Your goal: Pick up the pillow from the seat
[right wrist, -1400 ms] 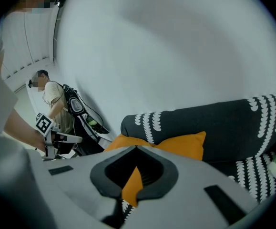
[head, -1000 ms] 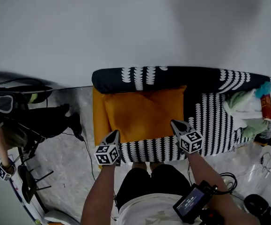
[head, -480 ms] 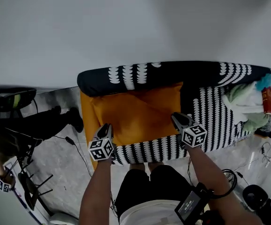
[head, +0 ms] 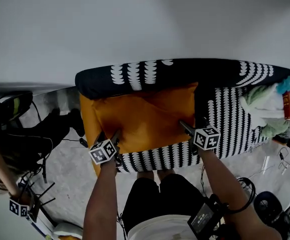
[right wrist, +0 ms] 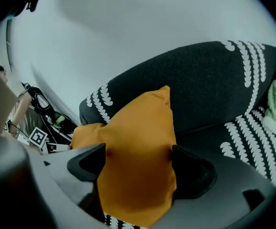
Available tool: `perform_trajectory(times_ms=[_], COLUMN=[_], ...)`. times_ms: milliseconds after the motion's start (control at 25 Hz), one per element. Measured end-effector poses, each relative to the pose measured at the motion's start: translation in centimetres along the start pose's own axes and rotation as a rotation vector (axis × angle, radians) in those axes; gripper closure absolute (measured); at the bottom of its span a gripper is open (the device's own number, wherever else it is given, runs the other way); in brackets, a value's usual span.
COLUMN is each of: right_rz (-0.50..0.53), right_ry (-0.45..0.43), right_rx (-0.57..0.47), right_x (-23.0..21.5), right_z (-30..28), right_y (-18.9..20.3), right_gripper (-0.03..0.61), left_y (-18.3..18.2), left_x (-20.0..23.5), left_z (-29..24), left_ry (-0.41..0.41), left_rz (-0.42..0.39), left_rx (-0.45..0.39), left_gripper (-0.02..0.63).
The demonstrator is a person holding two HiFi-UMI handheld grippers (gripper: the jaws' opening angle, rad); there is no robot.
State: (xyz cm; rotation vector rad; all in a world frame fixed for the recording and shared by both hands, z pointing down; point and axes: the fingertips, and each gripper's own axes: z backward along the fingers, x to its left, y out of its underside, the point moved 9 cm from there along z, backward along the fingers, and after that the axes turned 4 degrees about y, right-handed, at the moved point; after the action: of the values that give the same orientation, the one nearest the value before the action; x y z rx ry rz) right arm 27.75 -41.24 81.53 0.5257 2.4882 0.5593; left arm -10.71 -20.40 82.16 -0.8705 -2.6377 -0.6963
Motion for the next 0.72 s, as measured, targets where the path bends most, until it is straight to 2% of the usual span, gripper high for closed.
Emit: perform_trajectory(times_ms=[320,400,560,720], right_rz=[0.012,0.031,0.08,0.109], right_ry=[0.02,0.007,-0.018,-0.024], right_rx=[0.1,0.121,0.129,0.125], right_x=[-0.3,-0.1,1.5,2.6], right_z=[0.1,-1.0,-1.1,-1.1], right_y=[-0.5,-0.4,-0.8,-0.7], right_gripper=[0.172,0.217,0.305,0.357], left_y=[0.1,0.0,-0.3,-0.4], left_x=[-1.1,-0.5,-0.8,-0.2], left_z=[-0.1,-1.0,0.2,1.1], left_ry=[0.039,0.053,0.075,0.09], left_rz=[0.008,-0.006,-0.04,-0.046], left_rx=[0.034,0.052,0.045,0.034], left_gripper=[0.2,0.256,0.414,0.478])
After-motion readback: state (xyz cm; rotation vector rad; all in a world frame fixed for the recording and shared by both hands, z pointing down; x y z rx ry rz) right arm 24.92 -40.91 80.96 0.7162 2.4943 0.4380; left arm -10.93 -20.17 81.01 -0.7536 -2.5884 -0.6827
